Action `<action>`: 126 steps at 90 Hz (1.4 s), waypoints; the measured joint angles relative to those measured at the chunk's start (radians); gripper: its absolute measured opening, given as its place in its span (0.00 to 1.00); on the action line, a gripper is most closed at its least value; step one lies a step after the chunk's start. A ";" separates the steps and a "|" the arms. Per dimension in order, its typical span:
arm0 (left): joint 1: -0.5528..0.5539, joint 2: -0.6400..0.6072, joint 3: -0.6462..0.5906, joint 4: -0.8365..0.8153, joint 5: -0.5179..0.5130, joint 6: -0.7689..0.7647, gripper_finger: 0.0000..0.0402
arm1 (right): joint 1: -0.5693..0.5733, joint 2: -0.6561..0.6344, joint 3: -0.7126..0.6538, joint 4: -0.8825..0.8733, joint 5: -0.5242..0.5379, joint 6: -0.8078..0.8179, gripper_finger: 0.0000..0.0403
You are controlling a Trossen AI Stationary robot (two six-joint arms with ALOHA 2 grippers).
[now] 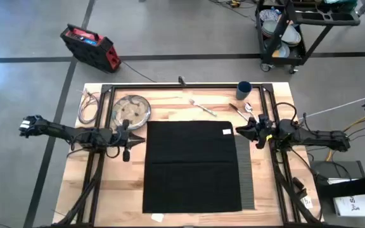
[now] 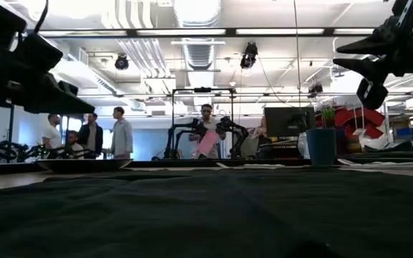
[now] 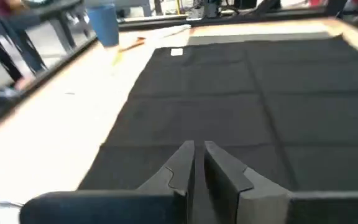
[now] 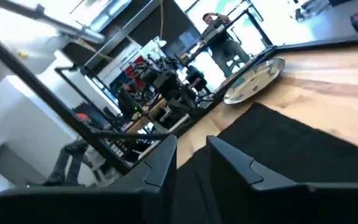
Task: Set table place
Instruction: Fold the black napkin
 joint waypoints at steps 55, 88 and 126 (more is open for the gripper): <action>0.000 0.000 -0.001 0.233 -0.203 -0.718 0.05 | 0.000 0.000 0.000 0.008 0.054 0.115 0.12; 0.000 0.001 0.023 0.248 -0.059 -0.765 0.05 | 0.000 0.003 0.085 0.082 0.078 0.120 0.14; 0.022 0.150 0.555 -0.361 -0.009 -0.505 0.05 | 0.000 0.344 0.705 -0.459 0.076 -0.109 0.10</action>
